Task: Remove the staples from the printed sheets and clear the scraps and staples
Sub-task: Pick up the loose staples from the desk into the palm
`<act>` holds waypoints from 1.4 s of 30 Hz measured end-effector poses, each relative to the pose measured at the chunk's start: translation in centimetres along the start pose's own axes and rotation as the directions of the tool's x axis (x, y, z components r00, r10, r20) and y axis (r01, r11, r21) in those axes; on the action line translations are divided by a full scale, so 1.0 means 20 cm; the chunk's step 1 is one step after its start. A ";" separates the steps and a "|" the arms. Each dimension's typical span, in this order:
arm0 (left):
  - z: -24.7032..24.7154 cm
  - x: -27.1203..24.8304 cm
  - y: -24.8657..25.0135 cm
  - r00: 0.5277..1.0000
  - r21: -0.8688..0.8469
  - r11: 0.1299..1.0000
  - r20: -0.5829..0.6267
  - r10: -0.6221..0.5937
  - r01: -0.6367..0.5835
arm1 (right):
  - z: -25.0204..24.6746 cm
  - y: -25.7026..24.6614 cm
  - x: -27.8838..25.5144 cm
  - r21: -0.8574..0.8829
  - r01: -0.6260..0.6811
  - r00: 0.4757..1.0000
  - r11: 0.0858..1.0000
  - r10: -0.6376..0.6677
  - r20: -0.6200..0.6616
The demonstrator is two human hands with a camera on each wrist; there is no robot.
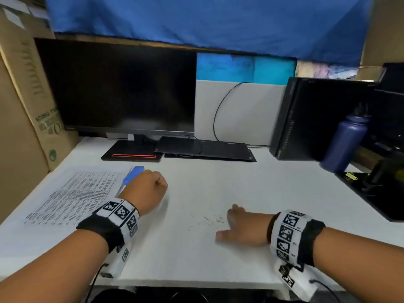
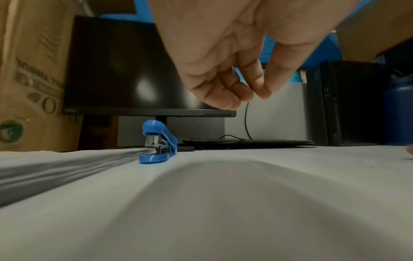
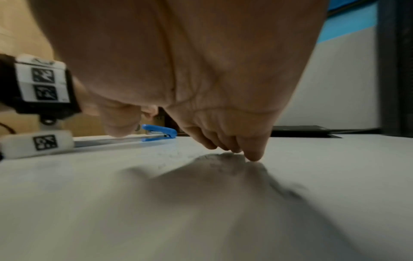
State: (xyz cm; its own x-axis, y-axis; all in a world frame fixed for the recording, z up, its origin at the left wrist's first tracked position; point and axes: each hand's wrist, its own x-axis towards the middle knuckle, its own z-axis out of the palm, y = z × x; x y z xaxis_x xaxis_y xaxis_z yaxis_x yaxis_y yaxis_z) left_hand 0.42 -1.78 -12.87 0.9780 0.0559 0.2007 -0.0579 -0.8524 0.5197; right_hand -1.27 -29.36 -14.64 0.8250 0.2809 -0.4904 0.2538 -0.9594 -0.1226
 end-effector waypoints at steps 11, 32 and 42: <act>0.09 0.08 -0.07 0.976 0.194 0.980 0.198 -0.093 0.054 | -0.34 0.10 0.54 -0.003 -0.251 0.935 0.968 0.241 -0.261; 0.09 0.04 -0.04 0.910 -0.016 1.000 0.413 0.010 -0.003 | -0.25 -0.13 0.14 -0.038 0.129 0.991 0.991 -0.128 0.026; 0.10 0.02 -0.02 0.864 -0.061 0.996 0.502 -0.019 0.058 | -0.11 -0.27 0.15 -0.156 0.065 0.995 0.986 -0.052 0.087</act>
State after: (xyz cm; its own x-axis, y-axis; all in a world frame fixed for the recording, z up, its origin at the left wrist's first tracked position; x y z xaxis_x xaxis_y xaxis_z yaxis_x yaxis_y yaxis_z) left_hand 1.20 -2.48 -14.75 0.9472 -0.1965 -0.2535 -0.0137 -0.8144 0.5802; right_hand 0.92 -23.37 -13.44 0.7638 0.3274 -0.5562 0.3825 -0.9238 -0.0185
